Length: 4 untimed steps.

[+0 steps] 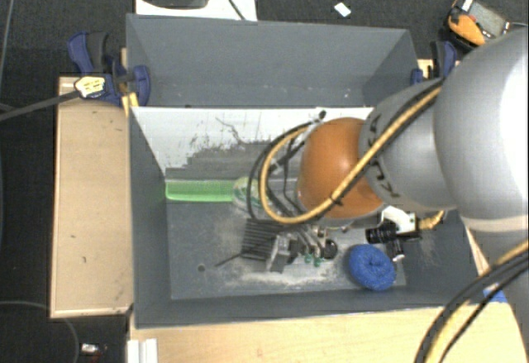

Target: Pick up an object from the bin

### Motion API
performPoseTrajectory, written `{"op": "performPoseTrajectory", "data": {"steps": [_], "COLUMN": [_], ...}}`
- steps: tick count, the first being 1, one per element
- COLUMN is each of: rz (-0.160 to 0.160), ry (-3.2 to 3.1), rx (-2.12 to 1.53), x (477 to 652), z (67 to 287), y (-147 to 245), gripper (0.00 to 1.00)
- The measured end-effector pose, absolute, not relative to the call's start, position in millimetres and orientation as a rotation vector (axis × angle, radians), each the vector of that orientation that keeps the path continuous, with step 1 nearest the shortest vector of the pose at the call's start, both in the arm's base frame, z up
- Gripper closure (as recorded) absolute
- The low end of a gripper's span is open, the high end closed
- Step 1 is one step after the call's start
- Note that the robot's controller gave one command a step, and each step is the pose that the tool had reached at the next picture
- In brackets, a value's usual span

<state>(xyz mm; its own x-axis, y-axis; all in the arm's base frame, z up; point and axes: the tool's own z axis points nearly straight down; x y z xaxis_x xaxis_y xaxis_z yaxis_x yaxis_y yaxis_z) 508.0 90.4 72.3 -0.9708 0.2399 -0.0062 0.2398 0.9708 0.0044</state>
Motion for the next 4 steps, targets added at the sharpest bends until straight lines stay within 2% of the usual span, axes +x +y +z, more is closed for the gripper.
{"op": "performPoseTrajectory", "data": {"steps": [2, 3, 4], "rz": [0.007, 0.006, 0.003], "ry": [3.108, 3.109, 3.117], "rx": [0.383, 0.386, 0.387], "x": [508.0, 507.7, 505.8], "z": [120.0, 124.9, 158.7], "y": [90.0, 89.9, 89.5], "gripper": [1.00, 1.00, 1.00]}}
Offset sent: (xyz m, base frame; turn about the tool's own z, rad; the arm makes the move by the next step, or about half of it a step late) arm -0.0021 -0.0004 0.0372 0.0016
